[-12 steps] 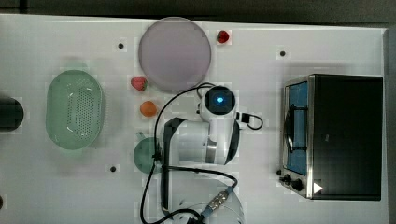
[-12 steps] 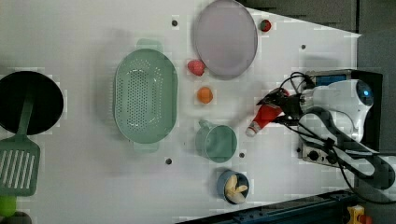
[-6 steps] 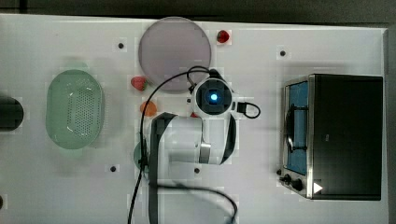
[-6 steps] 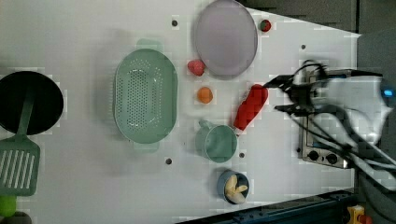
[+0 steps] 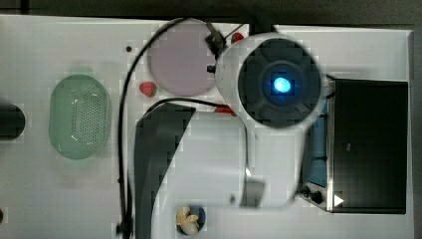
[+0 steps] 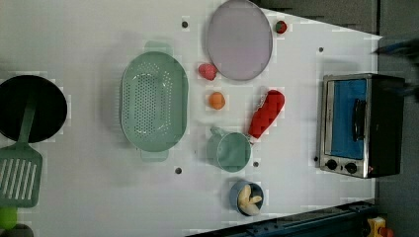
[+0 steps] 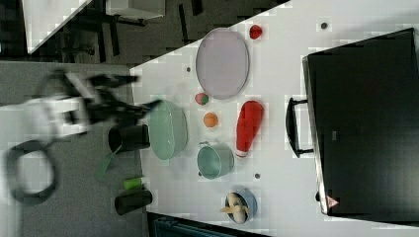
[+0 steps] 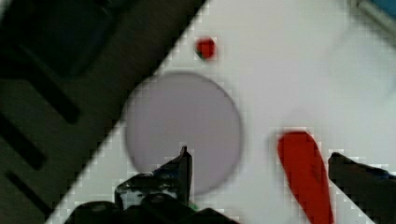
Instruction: Pick Ketchup from oven and place it on table.
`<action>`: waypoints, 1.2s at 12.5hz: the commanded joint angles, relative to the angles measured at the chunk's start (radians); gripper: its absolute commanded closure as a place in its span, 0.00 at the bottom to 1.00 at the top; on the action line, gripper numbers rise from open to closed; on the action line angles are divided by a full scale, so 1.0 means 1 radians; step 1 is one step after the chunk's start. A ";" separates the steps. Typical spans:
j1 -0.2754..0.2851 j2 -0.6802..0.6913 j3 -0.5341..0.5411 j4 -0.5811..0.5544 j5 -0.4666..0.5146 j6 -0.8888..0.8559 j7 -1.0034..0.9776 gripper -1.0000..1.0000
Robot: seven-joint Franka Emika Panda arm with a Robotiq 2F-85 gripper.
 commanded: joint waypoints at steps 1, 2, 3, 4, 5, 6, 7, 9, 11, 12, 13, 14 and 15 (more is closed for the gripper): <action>0.007 0.031 -0.005 0.086 -0.071 -0.218 0.045 0.00; 0.007 0.028 -0.003 0.116 -0.071 -0.303 0.084 0.00; 0.008 0.024 0.000 0.141 -0.065 -0.405 0.126 0.00; 0.008 0.022 0.002 0.164 -0.064 -0.492 0.140 0.00; 0.009 0.022 0.002 0.181 -0.064 -0.529 0.140 0.00; 0.009 0.023 0.002 0.192 -0.064 -0.517 0.140 0.00; 0.010 0.023 0.002 0.196 -0.064 -0.493 0.140 0.00; 0.010 0.026 0.002 0.194 -0.065 -0.482 0.140 0.00; 0.010 0.030 0.002 0.185 -0.065 -0.482 0.140 0.00; 0.010 0.032 0.002 0.184 -0.065 -0.482 0.140 0.00; 0.010 0.033 0.002 0.184 -0.065 -0.482 0.140 0.00; 0.010 0.033 0.002 0.184 -0.065 -0.482 0.140 0.00; 0.010 0.033 0.002 0.184 -0.065 -0.482 0.140 0.00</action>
